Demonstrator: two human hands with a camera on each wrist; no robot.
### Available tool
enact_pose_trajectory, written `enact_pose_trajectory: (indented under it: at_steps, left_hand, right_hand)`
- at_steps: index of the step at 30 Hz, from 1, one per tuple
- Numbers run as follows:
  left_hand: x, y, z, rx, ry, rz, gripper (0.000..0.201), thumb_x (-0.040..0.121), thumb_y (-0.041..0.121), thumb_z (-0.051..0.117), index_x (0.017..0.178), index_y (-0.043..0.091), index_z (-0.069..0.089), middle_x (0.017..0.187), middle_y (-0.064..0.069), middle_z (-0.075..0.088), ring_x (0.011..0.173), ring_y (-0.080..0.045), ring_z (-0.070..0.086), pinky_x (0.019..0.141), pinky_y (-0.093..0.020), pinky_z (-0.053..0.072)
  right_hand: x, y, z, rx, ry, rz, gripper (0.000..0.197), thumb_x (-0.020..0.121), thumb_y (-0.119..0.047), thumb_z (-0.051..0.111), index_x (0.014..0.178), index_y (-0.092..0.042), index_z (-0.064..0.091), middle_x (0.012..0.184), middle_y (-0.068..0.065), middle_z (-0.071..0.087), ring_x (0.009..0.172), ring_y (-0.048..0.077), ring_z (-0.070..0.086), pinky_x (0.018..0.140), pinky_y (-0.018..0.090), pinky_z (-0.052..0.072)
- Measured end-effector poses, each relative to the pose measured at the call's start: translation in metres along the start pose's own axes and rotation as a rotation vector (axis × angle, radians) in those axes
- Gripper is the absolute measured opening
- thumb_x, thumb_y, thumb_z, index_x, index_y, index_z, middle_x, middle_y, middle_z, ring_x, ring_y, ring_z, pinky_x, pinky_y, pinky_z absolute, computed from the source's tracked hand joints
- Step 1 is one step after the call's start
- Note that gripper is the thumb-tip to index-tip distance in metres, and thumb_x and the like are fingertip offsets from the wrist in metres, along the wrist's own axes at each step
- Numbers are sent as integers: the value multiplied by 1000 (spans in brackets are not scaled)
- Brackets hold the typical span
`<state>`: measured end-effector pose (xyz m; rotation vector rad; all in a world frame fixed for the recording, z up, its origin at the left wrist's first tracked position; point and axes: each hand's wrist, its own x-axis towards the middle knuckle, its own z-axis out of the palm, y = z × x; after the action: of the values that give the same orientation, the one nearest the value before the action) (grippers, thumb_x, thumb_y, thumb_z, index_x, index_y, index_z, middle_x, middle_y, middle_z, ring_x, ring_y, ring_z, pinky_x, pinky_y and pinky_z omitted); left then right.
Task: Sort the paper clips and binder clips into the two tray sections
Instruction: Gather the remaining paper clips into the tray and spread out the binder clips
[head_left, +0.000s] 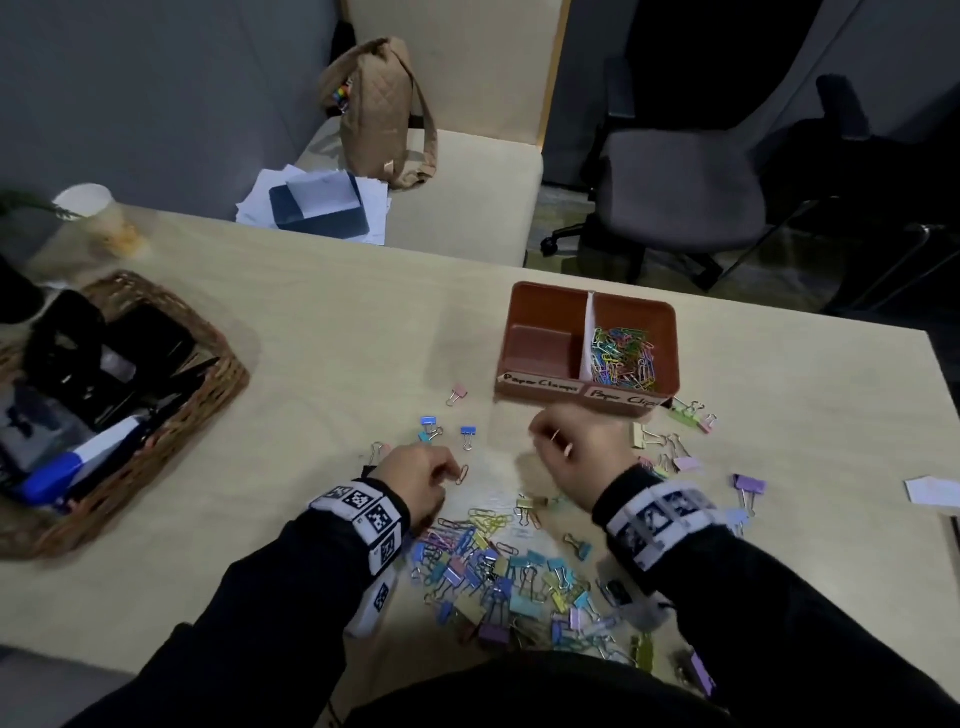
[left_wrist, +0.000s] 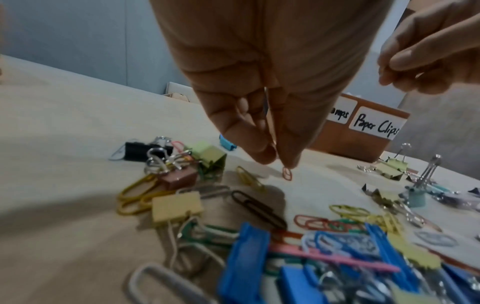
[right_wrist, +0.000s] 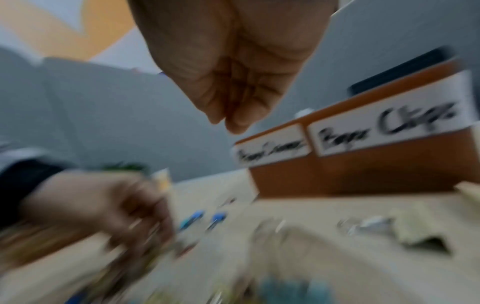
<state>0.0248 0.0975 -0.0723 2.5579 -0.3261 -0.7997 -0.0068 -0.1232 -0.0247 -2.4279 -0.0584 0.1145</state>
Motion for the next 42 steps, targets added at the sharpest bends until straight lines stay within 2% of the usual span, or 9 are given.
enact_pose_trajectory:
  at_steps: [4, 8, 15, 21, 25, 30, 35, 39, 42]
  left_hand:
    - [-2, -7, 1, 92, -17, 35, 35, 82, 5, 62, 112, 24, 64, 106, 5, 54, 96, -13, 57, 85, -19, 42]
    - [-10, -11, 1, 138, -128, 37, 28, 81, 16, 69, 106, 28, 66, 96, 9, 53, 93, -11, 57, 84, -24, 47]
    - [-21, -14, 18, 204, -177, 81, 28, 85, 26, 66, 112, 30, 64, 106, 3, 57, 101, -17, 56, 86, -29, 45]
    - [-26, -6, 29, 233, -93, 85, 36, 86, 45, 60, 117, 28, 59, 109, -1, 55, 105, -22, 55, 89, -34, 46]
    - [-24, -3, 36, 249, -86, 58, 46, 79, 39, 71, 119, 24, 54, 113, 0, 51, 107, -22, 54, 89, -33, 43]
    - [-22, 4, 38, 292, -88, 43, 27, 84, 23, 62, 110, 22, 59, 112, -3, 58, 106, -24, 55, 87, -32, 46]
    - [-19, 4, 41, 295, -99, 21, 14, 85, 25, 62, 99, 26, 62, 105, 0, 66, 102, -24, 58, 81, -30, 45]
    - [-17, 2, 44, 272, -80, -9, 10, 84, 27, 62, 93, 30, 62, 102, 3, 66, 105, -23, 54, 89, -34, 39]
    - [-16, -2, 43, 204, -51, -27, 4, 84, 29, 61, 88, 30, 61, 97, 7, 66, 103, -21, 54, 93, -34, 38]
  right_hand:
    - [-21, -6, 51, -196, -498, -209, 37, 89, -9, 58, 125, -18, 56, 124, 2, 56, 109, 18, 52, 96, 35, 47]
    - [-20, 1, 78, -370, -655, -312, 57, 86, -3, 56, 139, -21, 44, 128, 6, 50, 112, 28, 48, 91, 43, 47]
    - [-8, 12, 87, -289, -667, -199, 45, 88, -14, 59, 132, -23, 57, 122, 4, 54, 115, 25, 51, 97, 36, 43]
    - [-14, 17, 85, -363, -672, -210, 70, 83, -8, 63, 145, -29, 37, 118, 6, 50, 110, 27, 49, 90, 42, 47]
    - [-15, 15, 90, -414, -634, -225, 61, 84, -9, 62, 140, -27, 43, 111, 7, 51, 103, 26, 51, 84, 39, 48]
    - [-22, 13, 95, -439, -574, -197, 24, 91, -11, 53, 114, -10, 62, 105, 10, 55, 97, 32, 56, 82, 40, 49]
    - [-26, 10, 96, -505, -570, -153, 25, 87, -7, 56, 112, -6, 58, 111, 13, 55, 103, 30, 55, 83, 34, 43]
    - [-32, 12, 97, -551, -543, -198, 30, 87, -5, 53, 117, -1, 55, 119, 18, 51, 111, 33, 48, 91, 39, 39]
    - [-36, 14, 96, -578, -542, -220, 36, 83, -5, 59, 118, -1, 52, 120, 18, 50, 111, 33, 47, 96, 40, 39]
